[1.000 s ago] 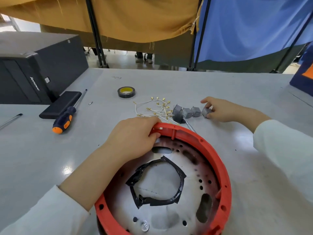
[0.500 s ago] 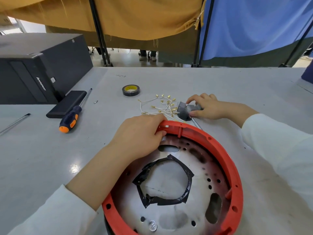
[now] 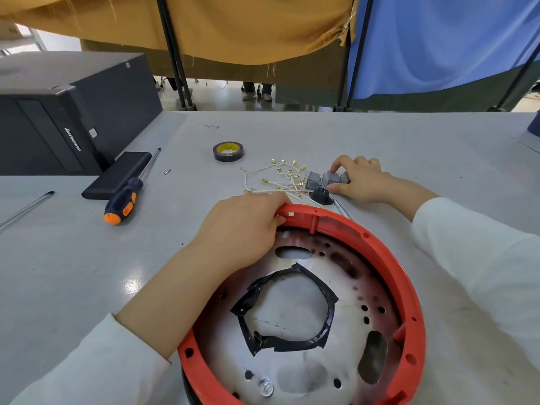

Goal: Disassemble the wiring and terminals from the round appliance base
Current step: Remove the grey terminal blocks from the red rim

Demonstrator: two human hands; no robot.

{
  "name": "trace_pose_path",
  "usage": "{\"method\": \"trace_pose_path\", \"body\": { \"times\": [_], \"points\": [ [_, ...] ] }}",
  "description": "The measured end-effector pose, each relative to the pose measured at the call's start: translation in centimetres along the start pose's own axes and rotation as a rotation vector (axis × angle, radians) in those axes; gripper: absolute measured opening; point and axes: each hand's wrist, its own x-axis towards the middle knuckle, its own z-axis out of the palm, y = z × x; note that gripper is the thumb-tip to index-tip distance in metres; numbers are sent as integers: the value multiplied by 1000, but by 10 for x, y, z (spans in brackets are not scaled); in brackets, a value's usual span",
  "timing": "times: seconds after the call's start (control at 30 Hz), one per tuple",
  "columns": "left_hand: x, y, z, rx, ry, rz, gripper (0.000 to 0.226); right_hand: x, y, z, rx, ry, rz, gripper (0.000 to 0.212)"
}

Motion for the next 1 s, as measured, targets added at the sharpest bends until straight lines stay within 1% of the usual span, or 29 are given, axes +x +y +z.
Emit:
{"method": "trace_pose_path", "body": {
  "times": [0.1, 0.17, 0.27, 0.37, 0.5, 0.6, 0.7, 0.73, 0.8, 0.87, 0.93, 1.0],
  "points": [
    [-1, 0, 1, -5, 8, -10, 19, -3, -2, -6, 49, -15, 13, 54],
    [-1, -1, 1, -14, 13, -10, 22, -5, 2, -13, 21, -36, 43, 62],
    [-1, -2, 0, -35, 5, -19, 29, -8, 8, -18, -25, -49, 53, 55],
    [-1, -3, -1, -37, -6, -23, 35, -13, 9, -16, 1, -12, 26, 49],
    [-1, -3, 0, -30, -26, -29, 37, -26, 2, -20, 41, 66, 39, 51],
    [0, -1, 0, -80, -33, -76, 37, -45, -11, -31, 101, 95, -24, 40],
    [0, 1, -4, -174, -19, -180, 31, -71, -33, -43, 256, 28, -103, 28],
    [0, 1, -4, -153, -20, -215, 28, -80, -40, -45, 312, -23, -116, 30],
    [-1, 1, -5, -19, -46, -266, 23, -97, -52, -48, 398, -149, -119, 39],
    [-3, -2, -10, 43, -61, -306, 21, -111, -59, -47, 373, -206, -110, 48],
    [-8, -9, -18, -24, -41, -352, 21, -122, -62, -46, 401, -206, -102, 47],
    [-13, -21, -29, -120, 39, -379, 19, -131, -64, -47, 563, -228, -68, 46]
  ]
}}
